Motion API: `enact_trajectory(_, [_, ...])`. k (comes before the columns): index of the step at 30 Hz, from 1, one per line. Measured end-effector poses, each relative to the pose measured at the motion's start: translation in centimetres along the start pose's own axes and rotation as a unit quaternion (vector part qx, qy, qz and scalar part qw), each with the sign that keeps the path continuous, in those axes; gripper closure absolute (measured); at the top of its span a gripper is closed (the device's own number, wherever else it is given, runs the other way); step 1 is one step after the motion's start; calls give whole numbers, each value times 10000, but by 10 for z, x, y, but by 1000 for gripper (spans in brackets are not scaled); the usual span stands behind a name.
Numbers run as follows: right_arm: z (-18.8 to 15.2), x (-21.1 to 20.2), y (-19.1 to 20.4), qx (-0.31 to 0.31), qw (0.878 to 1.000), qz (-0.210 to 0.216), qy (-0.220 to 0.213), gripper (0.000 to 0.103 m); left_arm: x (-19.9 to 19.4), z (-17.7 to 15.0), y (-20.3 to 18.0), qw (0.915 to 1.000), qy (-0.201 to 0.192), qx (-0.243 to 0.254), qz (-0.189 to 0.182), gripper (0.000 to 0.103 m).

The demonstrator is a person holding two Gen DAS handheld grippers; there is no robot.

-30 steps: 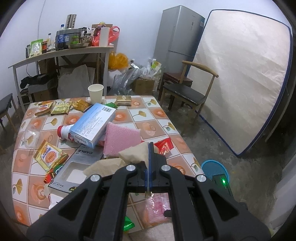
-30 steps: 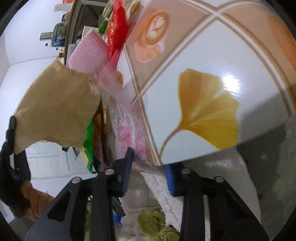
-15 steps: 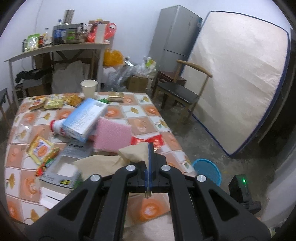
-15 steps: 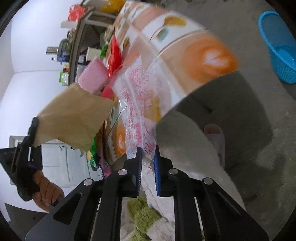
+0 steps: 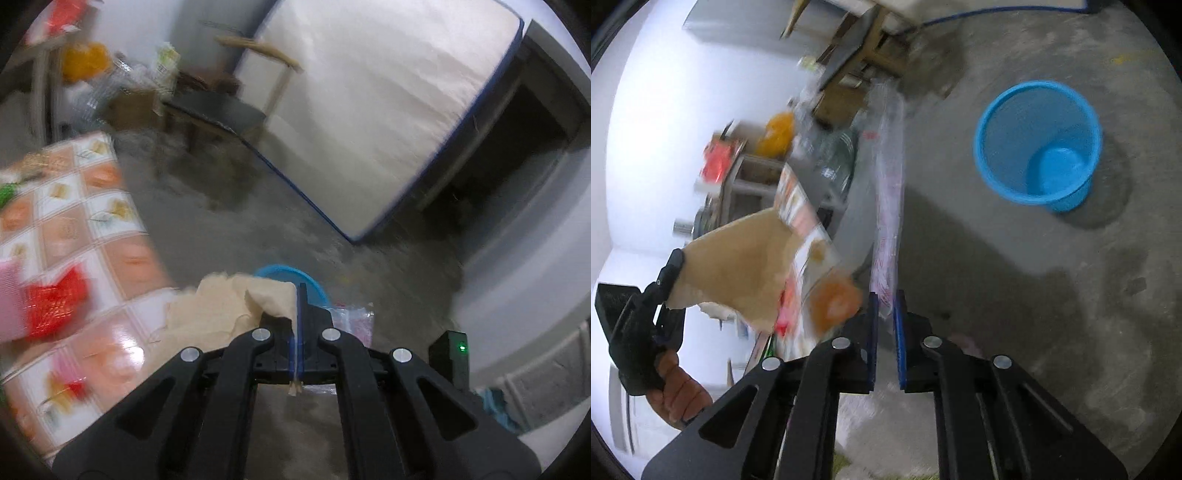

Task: Collect trash
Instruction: 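Drop the napkin into the blue wastebasket with the left tool while the right tool drops the bag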

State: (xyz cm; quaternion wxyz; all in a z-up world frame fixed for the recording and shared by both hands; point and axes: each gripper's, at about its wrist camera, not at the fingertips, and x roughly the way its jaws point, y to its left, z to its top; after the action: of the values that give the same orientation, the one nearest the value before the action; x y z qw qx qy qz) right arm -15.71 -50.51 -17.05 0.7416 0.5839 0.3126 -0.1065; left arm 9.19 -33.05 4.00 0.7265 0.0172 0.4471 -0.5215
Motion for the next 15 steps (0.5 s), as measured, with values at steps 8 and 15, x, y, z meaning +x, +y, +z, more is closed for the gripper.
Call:
enact_trajectory(8, [48, 11, -48, 441, 9964, -490, -524, 97, 170, 18, -24, 9907, 1294, -39, -423, 103])
enact_trajectory(15, [96, 38, -87, 543, 9912, -1012, -664, 97, 280, 19, -28, 9814, 1846, -133, -503, 103])
